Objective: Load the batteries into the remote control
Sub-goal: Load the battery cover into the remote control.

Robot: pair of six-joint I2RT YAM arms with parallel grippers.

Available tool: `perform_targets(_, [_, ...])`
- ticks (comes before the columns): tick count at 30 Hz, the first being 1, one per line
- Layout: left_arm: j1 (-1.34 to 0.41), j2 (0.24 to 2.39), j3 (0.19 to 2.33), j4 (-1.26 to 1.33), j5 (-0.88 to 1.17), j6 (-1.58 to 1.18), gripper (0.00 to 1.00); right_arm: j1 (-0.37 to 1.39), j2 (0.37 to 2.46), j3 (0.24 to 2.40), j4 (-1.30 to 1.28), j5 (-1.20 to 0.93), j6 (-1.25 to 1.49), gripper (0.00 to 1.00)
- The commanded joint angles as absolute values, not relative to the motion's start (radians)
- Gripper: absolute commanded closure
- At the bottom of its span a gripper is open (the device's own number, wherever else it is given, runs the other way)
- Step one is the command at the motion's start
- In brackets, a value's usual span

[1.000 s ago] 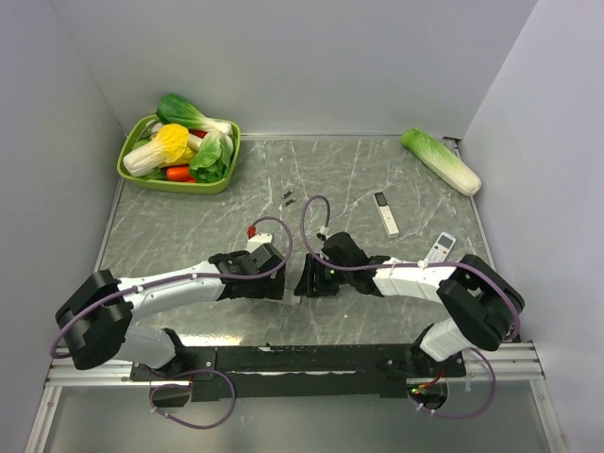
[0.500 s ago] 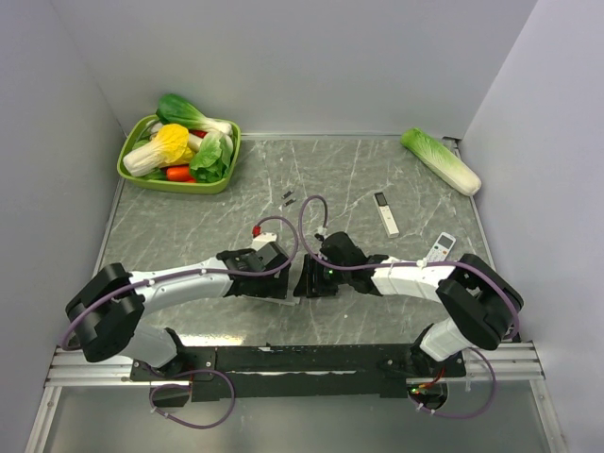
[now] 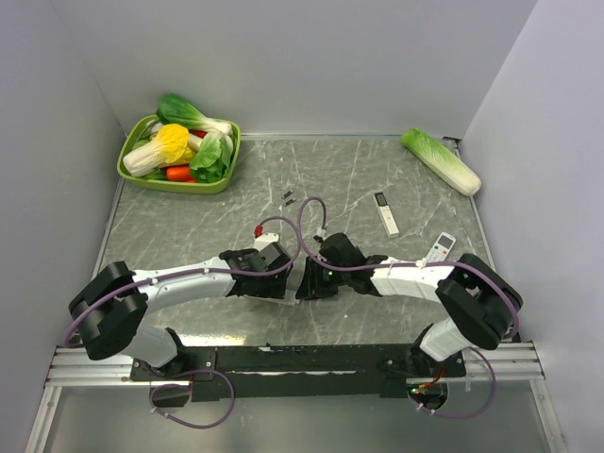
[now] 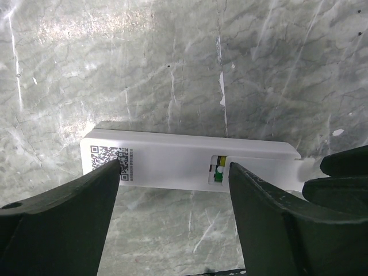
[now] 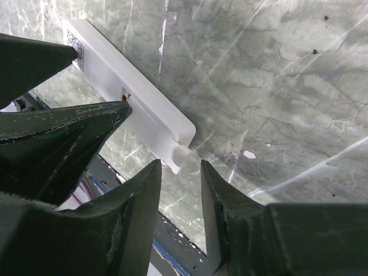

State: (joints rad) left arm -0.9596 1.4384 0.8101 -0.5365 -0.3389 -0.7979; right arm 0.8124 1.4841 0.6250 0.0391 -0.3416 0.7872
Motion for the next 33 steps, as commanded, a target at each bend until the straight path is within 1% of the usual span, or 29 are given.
perform_targets(1, [-0.969, 1.457, 0.824, -0.554, -0.334, -0.804, 0.21, 0.831, 1.516, 0.676, 0.037, -0.353, 0.781, 0.62])
perform_targets(8, [-0.973, 1.466, 0.827, -0.551, -0.33, -0.804, 0.23, 0.836, 1.542, 0.696, 0.032, -0.362, 0.773, 0.7])
perform_targets(9, [-0.973, 1.47, 0.827, -0.552, -0.33, -0.802, 0.23, 0.839, 1.543, 0.701, 0.032, -0.362, 0.772, 0.73])
perform_targets(10, [-0.974, 1.471, 0.828, -0.554, -0.328, -0.802, 0.26, 0.839, 1.545, 0.704, 0.031, -0.359, 0.772, 0.74])
perform_targets(14, [-0.976, 1.476, 0.828, -0.554, -0.325, -0.802, 0.26, 0.845, 1.557, 0.715, 0.028, -0.361, 0.769, 0.8])
perform_targets(18, [-0.979, 1.479, 0.827, -0.555, -0.322, -0.802, 0.28, 0.847, 1.566, 0.724, 0.026, -0.36, 0.767, 0.83])
perform_targets(20, [-0.979, 1.482, 0.825, -0.554, -0.319, -0.802, 0.32, 0.851, 1.569, 0.73, 0.025, -0.361, 0.767, 0.85])
perform_targets(23, [-0.979, 1.486, 0.825, -0.555, -0.316, -0.804, 0.34, 0.856, 1.574, 0.745, 0.015, -0.354, 0.764, 0.86])
perform_targets(24, [-0.979, 1.486, 0.825, -0.557, -0.314, -0.802, 0.37, 0.859, 1.574, 0.75, 0.012, -0.353, 0.761, 0.86])
perform_targets(26, [-0.98, 1.489, 0.828, -0.554, -0.313, -0.802, 0.39, 0.864, 1.581, 0.759, 0.006, -0.351, 0.758, 0.87])
perform_targets(27, [-0.98, 1.491, 0.828, -0.554, -0.313, -0.801, 0.43, 0.864, 1.585, 0.762, 0.005, -0.351, 0.756, 0.87])
perform_targets(29, [-0.982, 1.496, 0.828, -0.549, -0.305, -0.799, 0.46, 0.867, 1.594, 0.776, 0.005, -0.354, 0.755, 0.89])
perform_targets(30, [-0.98, 1.499, 0.83, -0.551, -0.304, -0.799, 0.49, 0.868, 1.598, 0.781, 0.005, -0.353, 0.755, 0.89])
perform_targets(33, [-0.983, 1.502, 0.828, -0.543, -0.296, -0.798, 0.52, 0.874, 1.615, 0.802, 0.005, -0.356, 0.749, 0.9])
